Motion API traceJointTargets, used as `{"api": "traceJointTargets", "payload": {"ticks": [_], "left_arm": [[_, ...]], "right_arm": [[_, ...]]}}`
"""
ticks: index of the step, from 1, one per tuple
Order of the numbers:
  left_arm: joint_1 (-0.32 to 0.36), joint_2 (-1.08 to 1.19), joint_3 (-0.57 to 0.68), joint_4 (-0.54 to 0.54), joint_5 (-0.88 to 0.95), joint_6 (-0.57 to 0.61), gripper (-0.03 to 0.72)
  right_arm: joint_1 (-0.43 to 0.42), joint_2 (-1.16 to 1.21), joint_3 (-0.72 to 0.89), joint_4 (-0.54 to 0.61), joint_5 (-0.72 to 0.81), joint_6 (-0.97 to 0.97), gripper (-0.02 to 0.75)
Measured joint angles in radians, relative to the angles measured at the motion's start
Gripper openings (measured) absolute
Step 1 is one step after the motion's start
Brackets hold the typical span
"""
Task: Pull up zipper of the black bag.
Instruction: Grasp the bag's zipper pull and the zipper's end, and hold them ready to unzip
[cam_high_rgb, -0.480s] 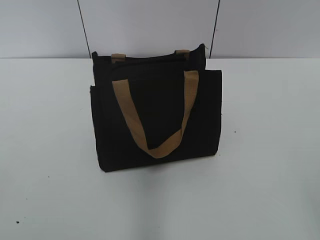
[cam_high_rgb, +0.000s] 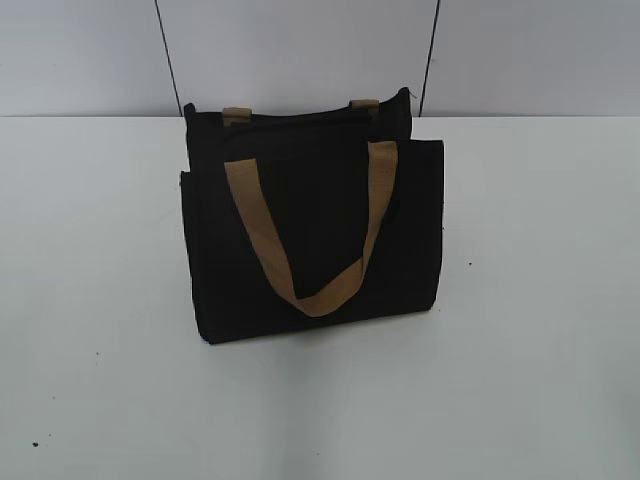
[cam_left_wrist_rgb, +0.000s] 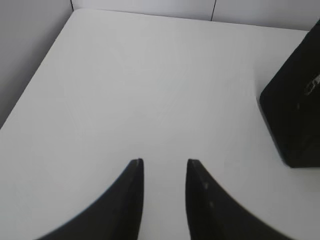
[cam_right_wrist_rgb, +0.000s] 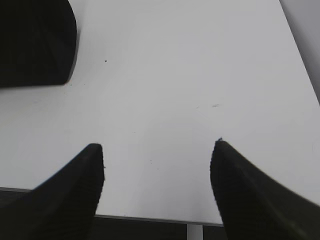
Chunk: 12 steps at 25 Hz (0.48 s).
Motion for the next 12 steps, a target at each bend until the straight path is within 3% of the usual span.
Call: {"api": "traceJointTargets", "payload": {"ticks": [6, 12], "left_arm": [[0.000, 0.217, -0.086, -0.012, -0.249, 0.022, 0.234], [-0.001, 0.380, -0.012, -0.054, -0.683, 0.031, 0.238]], "right_arm": [[0.000, 0.000, 0.000, 0.000, 0.000, 0.000, 0.512], [0.000, 0.000, 0.000, 0.000, 0.000, 0.000, 0.512]]}}
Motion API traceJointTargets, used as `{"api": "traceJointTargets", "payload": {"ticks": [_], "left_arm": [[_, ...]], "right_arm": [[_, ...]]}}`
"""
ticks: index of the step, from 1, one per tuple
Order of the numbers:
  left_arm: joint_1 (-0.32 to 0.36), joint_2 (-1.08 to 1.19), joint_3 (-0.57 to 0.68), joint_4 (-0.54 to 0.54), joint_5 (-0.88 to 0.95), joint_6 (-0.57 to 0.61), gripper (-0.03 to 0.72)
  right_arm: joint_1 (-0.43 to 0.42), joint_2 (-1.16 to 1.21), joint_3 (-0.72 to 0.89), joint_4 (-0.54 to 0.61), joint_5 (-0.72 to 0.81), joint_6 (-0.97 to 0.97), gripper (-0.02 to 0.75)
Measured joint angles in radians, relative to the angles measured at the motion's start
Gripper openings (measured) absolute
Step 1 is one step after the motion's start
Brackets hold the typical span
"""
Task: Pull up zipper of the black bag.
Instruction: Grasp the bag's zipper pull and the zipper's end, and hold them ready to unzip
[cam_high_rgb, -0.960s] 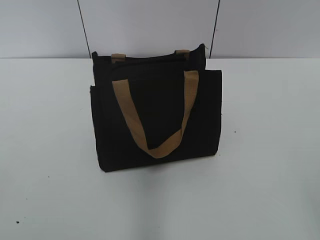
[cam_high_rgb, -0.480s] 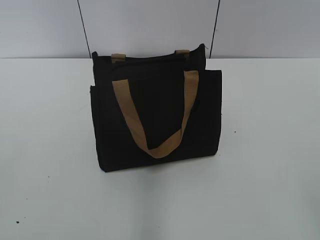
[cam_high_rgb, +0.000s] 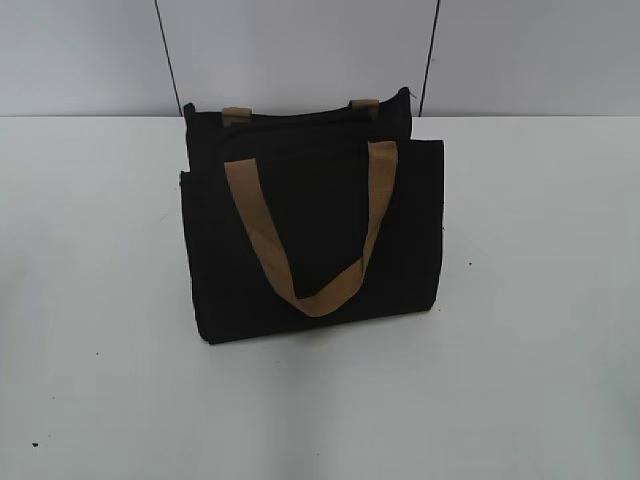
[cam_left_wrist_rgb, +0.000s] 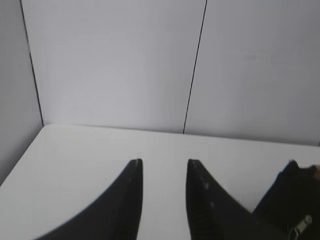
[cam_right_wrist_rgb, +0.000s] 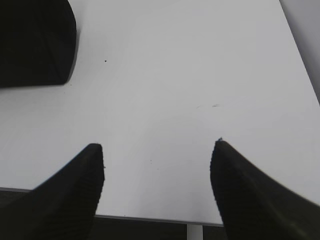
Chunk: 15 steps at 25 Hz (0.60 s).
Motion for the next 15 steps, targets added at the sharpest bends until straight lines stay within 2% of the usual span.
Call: {"api": "traceJointTargets", "payload": {"ticks": [4, 8, 15], "left_arm": [[-0.017, 0.118, 0.104, -0.001, -0.333, 0.002, 0.242], [-0.068, 0.265, 0.191, -0.010, -0.615, 0.002, 0.245], [-0.232, 0.552, 0.217, -0.009, -0.845, -0.007, 0.305]], "right_arm": [[0.000, 0.000, 0.000, 0.000, 0.000, 0.000, 0.512], [0.000, 0.000, 0.000, 0.000, 0.000, 0.000, 0.512], [0.000, 0.000, 0.000, 0.000, 0.000, 0.000, 0.512]]}}
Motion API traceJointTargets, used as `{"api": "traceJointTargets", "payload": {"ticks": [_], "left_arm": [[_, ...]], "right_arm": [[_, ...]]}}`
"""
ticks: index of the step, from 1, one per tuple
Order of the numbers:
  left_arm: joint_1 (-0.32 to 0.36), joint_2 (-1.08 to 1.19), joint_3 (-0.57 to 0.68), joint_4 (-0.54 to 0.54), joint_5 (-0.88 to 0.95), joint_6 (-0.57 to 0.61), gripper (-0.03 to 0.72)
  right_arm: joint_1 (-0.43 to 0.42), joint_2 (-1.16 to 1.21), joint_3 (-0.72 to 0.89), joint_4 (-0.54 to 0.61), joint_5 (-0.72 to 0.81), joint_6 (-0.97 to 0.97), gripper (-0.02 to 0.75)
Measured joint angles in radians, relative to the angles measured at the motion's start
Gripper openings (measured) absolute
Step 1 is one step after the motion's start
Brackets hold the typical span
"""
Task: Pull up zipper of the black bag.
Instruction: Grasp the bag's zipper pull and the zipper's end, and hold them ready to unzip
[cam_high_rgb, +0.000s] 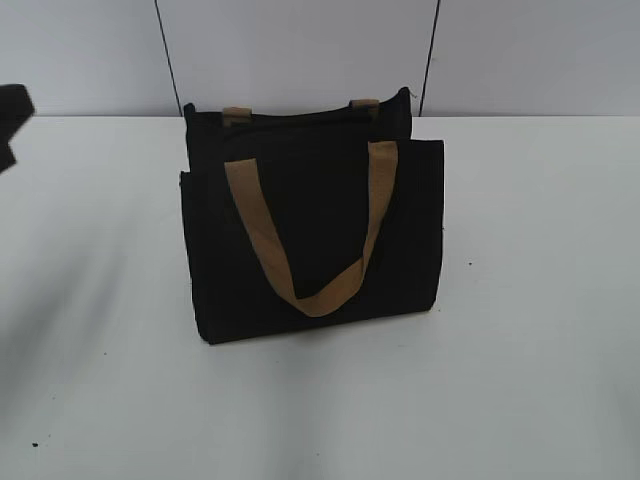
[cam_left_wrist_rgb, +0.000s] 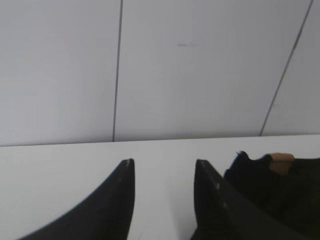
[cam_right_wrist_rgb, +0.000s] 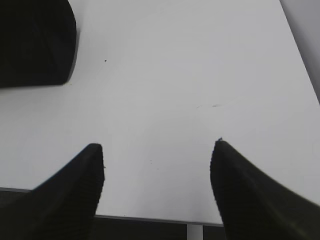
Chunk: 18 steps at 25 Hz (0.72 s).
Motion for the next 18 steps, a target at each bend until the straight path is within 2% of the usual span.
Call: {"api": "traceJointTargets", "payload": {"ticks": [3, 5, 9, 18], "left_arm": [[-0.053, 0.122, 0.000, 0.028, -0.090, -0.001, 0.343], [-0.066, 0.209, 0.000, 0.098, -0.152, -0.001, 0.362], [-0.069, 0.399, 0.000, 0.246, -0.255, -0.004, 0.369], [-0.070, 0.670, -0.023, 0.366, -0.409, -0.058, 0.370]], "right_arm": [[0.000, 0.000, 0.000, 0.000, 0.000, 0.001, 0.512], [0.000, 0.000, 0.000, 0.000, 0.000, 0.001, 0.512], [0.000, 0.000, 0.000, 0.000, 0.000, 0.001, 0.512], [0.000, 0.000, 0.000, 0.000, 0.000, 0.001, 0.512]]}}
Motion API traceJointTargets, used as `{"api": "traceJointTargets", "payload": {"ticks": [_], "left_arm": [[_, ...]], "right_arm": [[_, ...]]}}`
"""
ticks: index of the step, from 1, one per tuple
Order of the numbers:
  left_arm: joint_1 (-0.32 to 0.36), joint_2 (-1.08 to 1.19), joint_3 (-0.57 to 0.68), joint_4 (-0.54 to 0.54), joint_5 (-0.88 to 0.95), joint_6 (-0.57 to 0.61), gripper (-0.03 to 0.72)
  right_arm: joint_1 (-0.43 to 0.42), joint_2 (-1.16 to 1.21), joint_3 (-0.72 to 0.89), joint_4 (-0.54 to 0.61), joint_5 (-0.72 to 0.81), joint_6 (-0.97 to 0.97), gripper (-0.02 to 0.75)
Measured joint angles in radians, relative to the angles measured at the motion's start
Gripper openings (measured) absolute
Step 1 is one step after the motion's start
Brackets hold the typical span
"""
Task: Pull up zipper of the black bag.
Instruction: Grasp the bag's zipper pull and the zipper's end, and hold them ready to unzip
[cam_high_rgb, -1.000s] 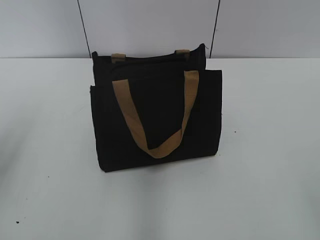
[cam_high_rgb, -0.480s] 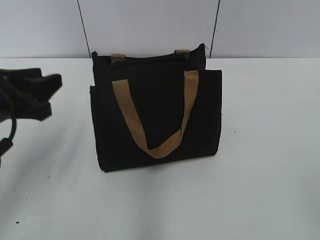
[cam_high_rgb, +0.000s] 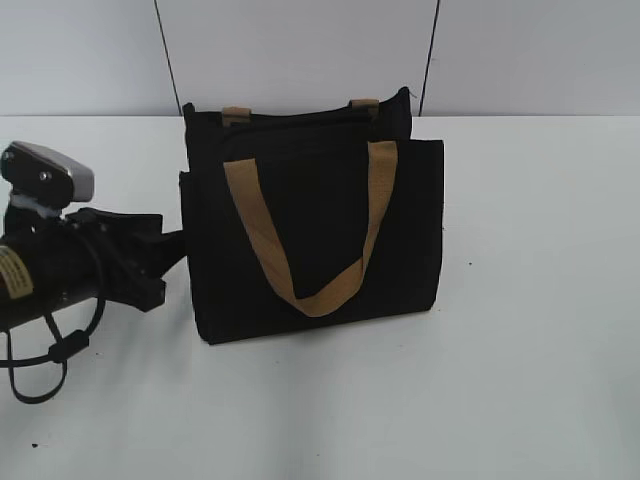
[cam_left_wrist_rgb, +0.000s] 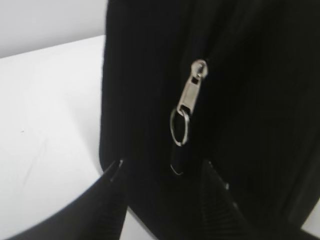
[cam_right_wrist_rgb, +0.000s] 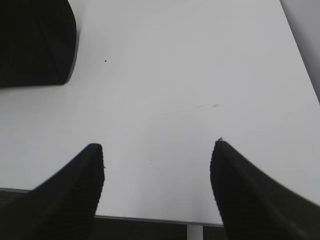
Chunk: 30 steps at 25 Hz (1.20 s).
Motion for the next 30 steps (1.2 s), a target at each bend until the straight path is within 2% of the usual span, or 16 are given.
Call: {"api": "traceJointTargets", "payload": {"ticks": [5, 13, 23, 26, 30], "left_arm": [[0.000, 0.071, -0.010, 0.094, -0.010, -0.019, 0.370], [0.000, 0.161, -0.025, 0.100, -0.137, -0.022, 0.370], [0.000, 0.281, -0.134, 0.101, -0.161, -0.022, 0.362], [0.000, 0.309, -0.160, 0.101, -0.164, -0.022, 0.341], [0.000, 0.330, -0.175, 0.103, -0.177, -0.022, 0.276]], "right_arm": [[0.000, 0.000, 0.000, 0.000, 0.000, 0.000, 0.512], [0.000, 0.000, 0.000, 0.000, 0.000, 0.000, 0.512], [0.000, 0.000, 0.000, 0.000, 0.000, 0.000, 0.512], [0.000, 0.000, 0.000, 0.000, 0.000, 0.000, 0.512], [0.000, 0.000, 0.000, 0.000, 0.000, 0.000, 0.512]]}}
